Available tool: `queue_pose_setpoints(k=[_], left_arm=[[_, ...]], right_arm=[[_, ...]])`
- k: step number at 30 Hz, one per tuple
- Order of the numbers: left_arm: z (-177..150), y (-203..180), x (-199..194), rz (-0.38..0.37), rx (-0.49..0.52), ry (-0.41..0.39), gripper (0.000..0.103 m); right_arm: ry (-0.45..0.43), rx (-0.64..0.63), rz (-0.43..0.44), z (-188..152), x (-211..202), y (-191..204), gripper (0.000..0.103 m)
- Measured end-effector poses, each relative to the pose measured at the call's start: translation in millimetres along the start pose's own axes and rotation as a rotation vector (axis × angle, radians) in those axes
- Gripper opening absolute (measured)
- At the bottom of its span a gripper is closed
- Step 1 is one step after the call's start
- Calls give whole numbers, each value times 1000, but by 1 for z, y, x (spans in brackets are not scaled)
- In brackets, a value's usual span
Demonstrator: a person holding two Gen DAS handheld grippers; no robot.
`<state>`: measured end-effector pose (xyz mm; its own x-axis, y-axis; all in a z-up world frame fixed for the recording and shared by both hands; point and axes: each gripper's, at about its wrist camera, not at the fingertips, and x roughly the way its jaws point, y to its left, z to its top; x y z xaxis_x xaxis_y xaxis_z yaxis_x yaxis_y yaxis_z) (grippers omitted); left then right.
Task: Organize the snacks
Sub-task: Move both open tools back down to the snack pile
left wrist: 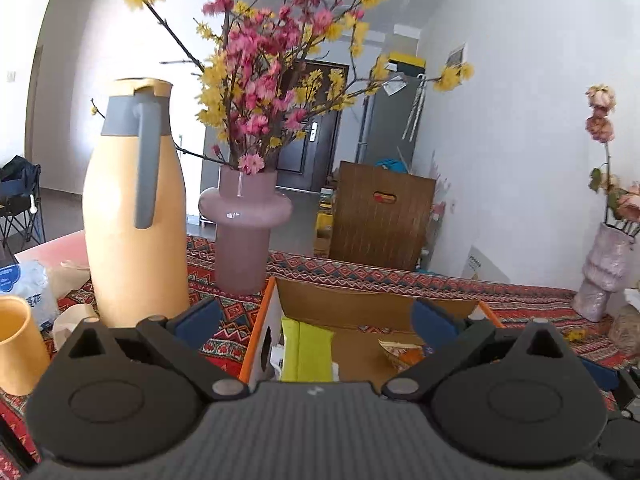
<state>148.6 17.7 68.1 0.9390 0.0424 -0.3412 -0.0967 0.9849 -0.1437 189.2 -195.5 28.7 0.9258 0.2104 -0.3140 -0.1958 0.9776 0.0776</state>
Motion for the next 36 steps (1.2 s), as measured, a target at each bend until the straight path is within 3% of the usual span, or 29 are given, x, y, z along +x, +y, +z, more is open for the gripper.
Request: queue_pose_setpoints(k=[7, 15, 23, 36], left_arm=[[-23, 11, -33, -13, 31, 33, 103], [-65, 35, -47, 16, 69, 114, 103], [-109, 48, -29, 45, 85, 195, 103], [-110, 53, -24, 29, 50, 220, 103]], right_arm=[[-1, -16, 38, -11, -47, 4, 103], [81, -14, 23, -50, -78, -4, 103], [180, 34, -14, -88, -69, -14, 103], [240, 43, -41, -100, -53, -16, 103]])
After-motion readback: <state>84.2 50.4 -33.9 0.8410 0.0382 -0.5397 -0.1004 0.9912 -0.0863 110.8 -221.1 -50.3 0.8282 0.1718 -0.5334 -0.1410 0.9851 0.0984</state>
